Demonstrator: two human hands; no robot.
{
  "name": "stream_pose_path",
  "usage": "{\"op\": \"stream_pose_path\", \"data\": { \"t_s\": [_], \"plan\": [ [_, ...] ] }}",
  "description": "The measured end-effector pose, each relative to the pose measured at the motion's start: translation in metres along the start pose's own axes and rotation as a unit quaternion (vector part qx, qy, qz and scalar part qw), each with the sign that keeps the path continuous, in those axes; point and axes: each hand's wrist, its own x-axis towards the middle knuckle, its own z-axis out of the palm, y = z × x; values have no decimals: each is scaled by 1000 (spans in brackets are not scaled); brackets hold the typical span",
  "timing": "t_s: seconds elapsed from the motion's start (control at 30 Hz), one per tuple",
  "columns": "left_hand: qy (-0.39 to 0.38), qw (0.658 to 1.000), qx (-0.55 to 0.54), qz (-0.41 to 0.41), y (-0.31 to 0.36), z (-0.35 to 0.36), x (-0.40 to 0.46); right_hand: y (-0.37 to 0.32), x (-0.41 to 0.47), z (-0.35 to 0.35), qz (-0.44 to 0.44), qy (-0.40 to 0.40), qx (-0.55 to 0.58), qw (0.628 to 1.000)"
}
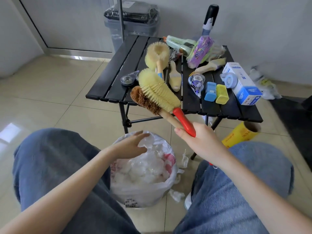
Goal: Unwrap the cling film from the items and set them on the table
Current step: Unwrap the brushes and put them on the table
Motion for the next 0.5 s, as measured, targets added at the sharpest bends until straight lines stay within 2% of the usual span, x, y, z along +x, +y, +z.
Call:
{"op": "stream_pose_path", "data": {
  "t_s": [0.13,0.2,0.3,0.37,0.5],
  "plan": [
    [-61,977,-181,98,32,-44,-28,-6,9,5,-1,12,44,999],
    [-54,958,-239,147,49,-58,-41,-15,16,9,-9,9,92,996],
    [19,934,-303,189,71,-69,-50,-32,27,18,-44,27,154,987],
    [66,920,-333,195,81,-73,-48,-47,34,24,-86,46,178,979],
    [152,896,-378,178,87,-85,-34,-78,62,34,-128,24,206,970]
  ]
}}
